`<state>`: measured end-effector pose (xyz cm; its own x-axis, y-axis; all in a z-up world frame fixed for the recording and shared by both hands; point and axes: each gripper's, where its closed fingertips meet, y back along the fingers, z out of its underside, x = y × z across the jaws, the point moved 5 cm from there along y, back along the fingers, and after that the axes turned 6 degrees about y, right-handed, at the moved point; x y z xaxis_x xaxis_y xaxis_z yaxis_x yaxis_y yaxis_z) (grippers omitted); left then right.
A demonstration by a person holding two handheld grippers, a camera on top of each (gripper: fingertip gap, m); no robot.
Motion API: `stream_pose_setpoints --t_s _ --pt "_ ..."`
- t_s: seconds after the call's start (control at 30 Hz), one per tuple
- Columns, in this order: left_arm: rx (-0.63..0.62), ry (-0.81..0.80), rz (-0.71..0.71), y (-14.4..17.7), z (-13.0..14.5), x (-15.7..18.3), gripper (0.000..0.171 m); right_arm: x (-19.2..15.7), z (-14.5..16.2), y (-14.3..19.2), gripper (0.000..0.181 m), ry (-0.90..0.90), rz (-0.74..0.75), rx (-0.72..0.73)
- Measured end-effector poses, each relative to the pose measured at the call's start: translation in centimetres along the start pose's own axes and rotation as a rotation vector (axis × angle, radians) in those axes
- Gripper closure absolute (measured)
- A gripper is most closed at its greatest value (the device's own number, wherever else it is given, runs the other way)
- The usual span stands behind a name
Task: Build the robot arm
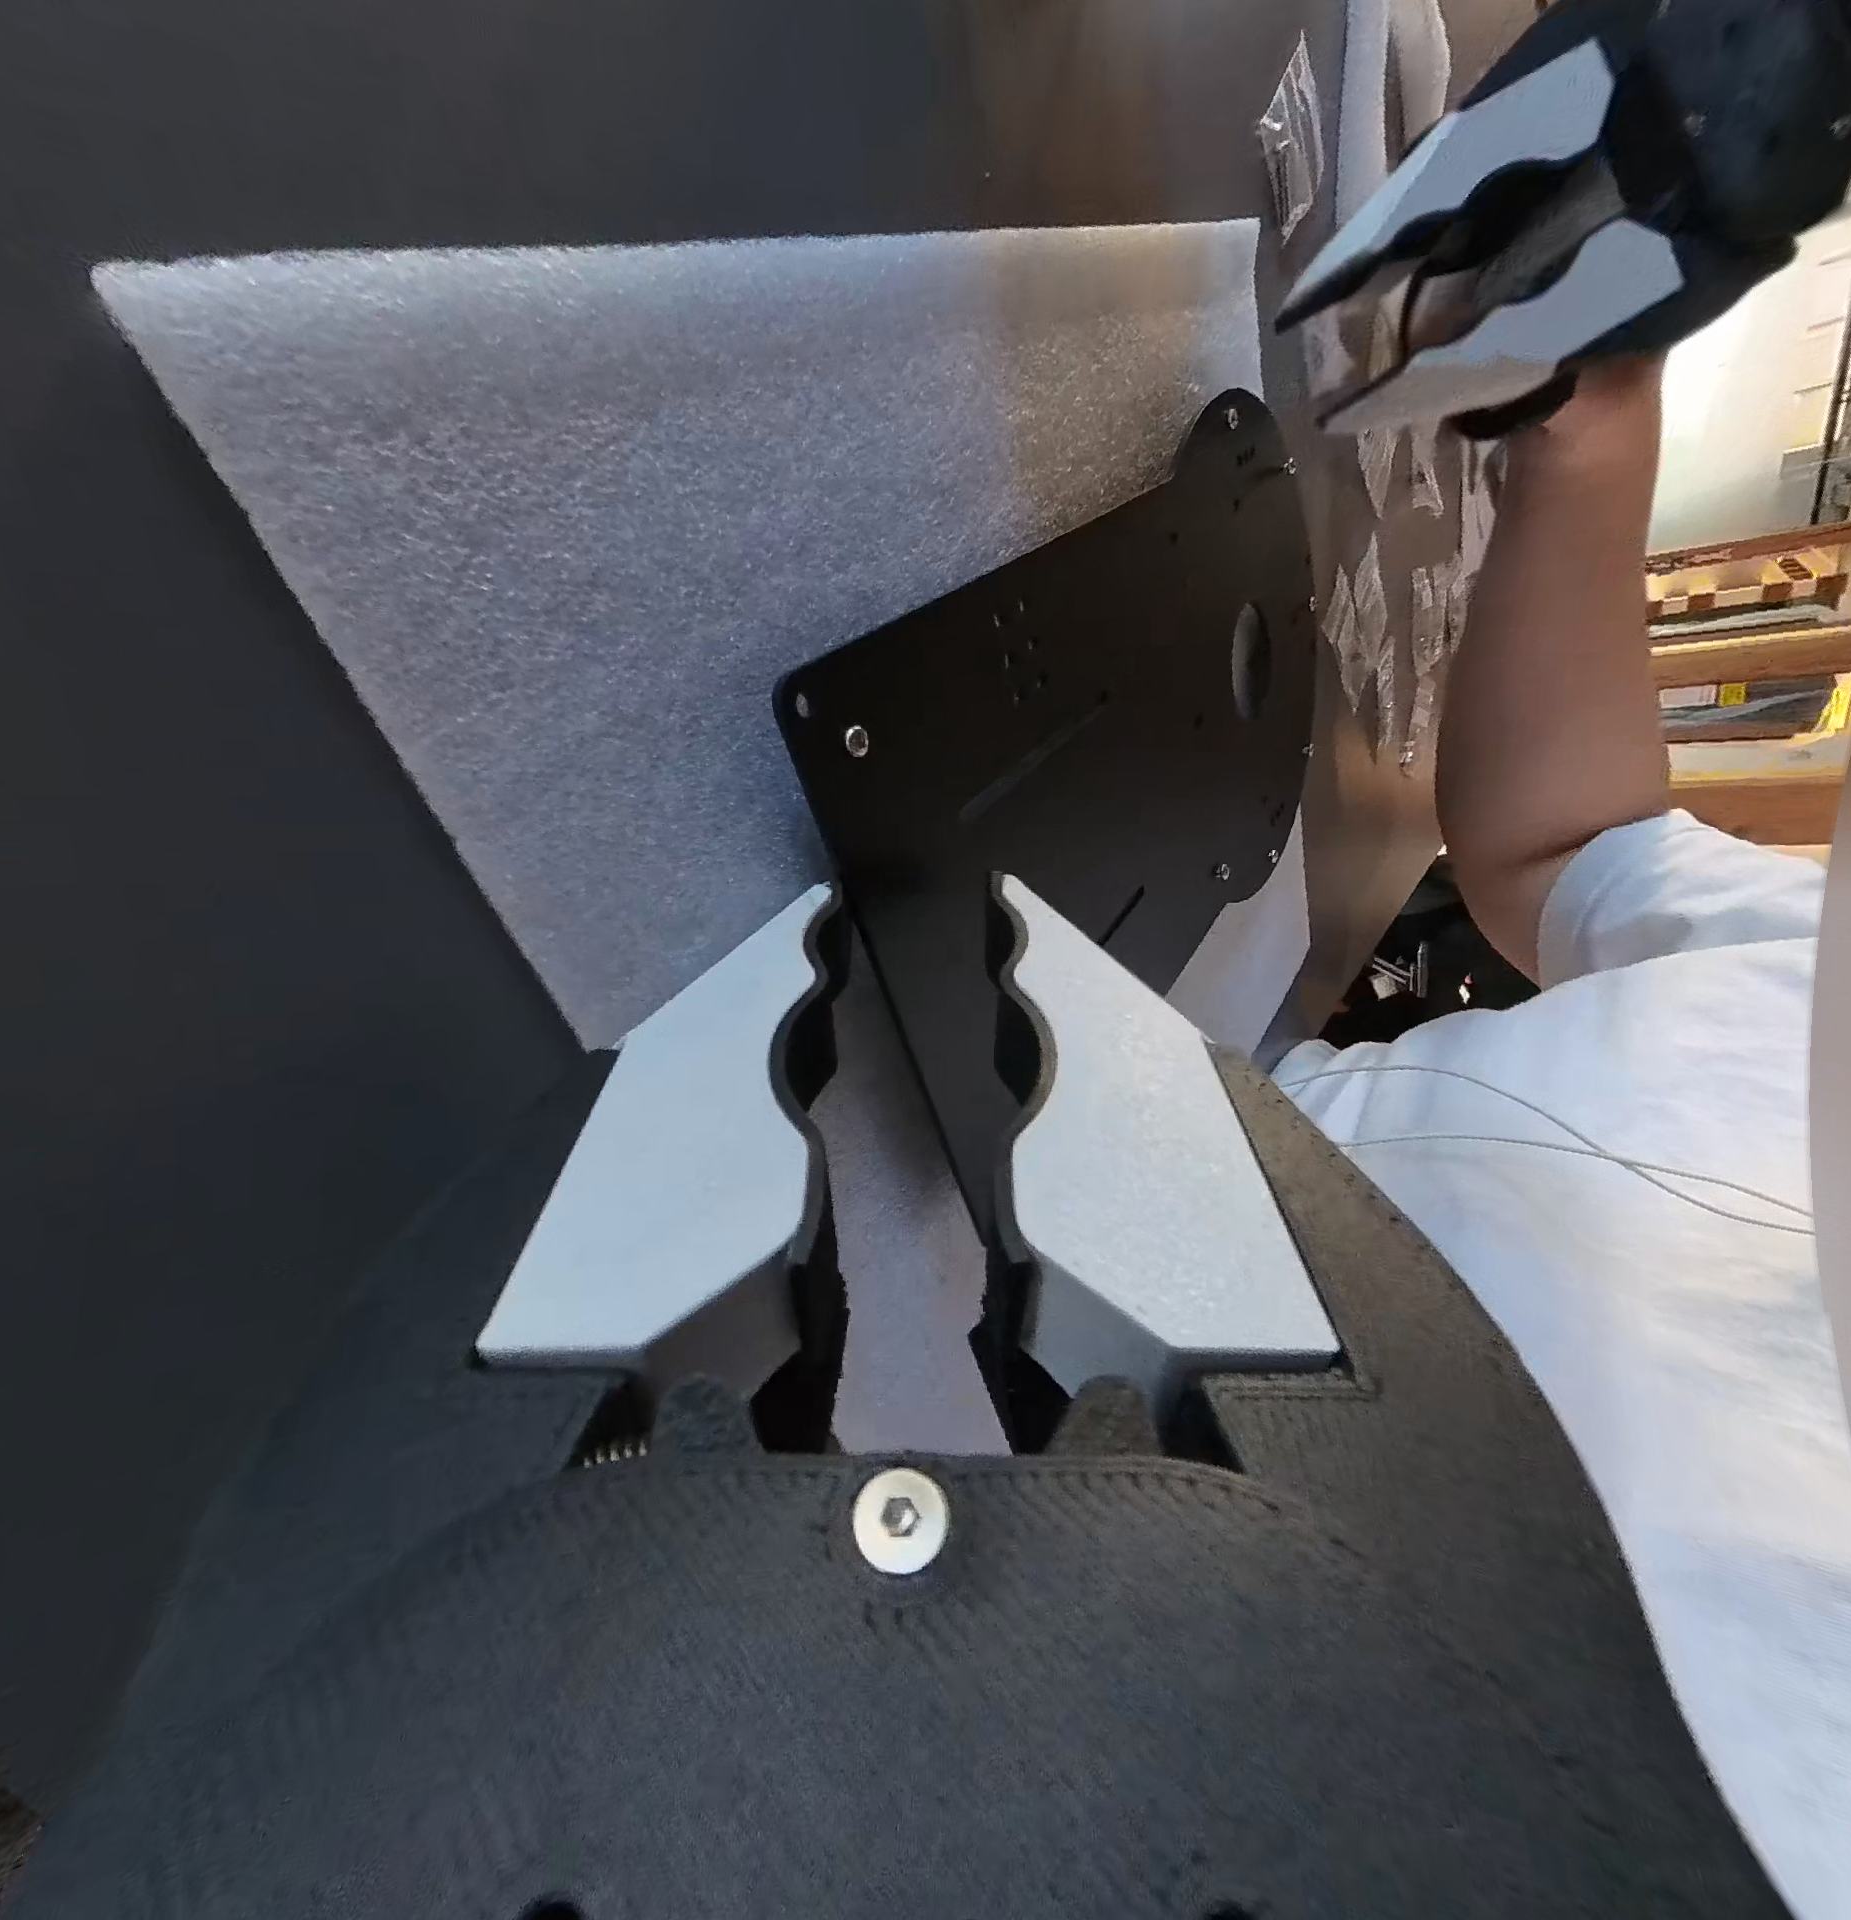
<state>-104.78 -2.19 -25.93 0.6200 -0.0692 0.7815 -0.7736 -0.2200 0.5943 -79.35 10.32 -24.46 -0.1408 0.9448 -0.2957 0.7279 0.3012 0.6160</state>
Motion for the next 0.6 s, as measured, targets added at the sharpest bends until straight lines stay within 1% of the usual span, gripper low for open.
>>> stream_pose_setpoints --t_s 0.1,0.17,0.3,0.37,0.5,0.6 --pt "0.001 -0.016 0.009 0.0 0.1 0.1 0.145 -1.7 -0.6 -1.6 0.127 0.206 0.078 -0.106" --pt "0.006 -0.018 0.024 0.0 0.1 0.1 0.144 -2.6 -0.6 -2.8 0.112 0.311 0.102 -0.171" --pt "0.02 -0.023 0.047 0.1 0.2 0.0 0.145 -2.9 -0.1 -4.1 0.099 0.42 0.143 -0.268" --pt "0.026 -0.027 0.052 0.1 0.2 -0.1 0.145 -3.0 -0.2 -4.2 0.101 0.419 0.142 -0.268" --pt "0.031 -0.052 0.05 0.1 0.3 -0.2 0.148 -3.0 -0.3 -4.3 0.116 0.37 0.12 -0.258" --pt "0.036 -0.066 0.046 0.1 0.4 -0.2 0.148 -3.0 -0.4 -4.3 0.117 0.358 0.118 -0.258"
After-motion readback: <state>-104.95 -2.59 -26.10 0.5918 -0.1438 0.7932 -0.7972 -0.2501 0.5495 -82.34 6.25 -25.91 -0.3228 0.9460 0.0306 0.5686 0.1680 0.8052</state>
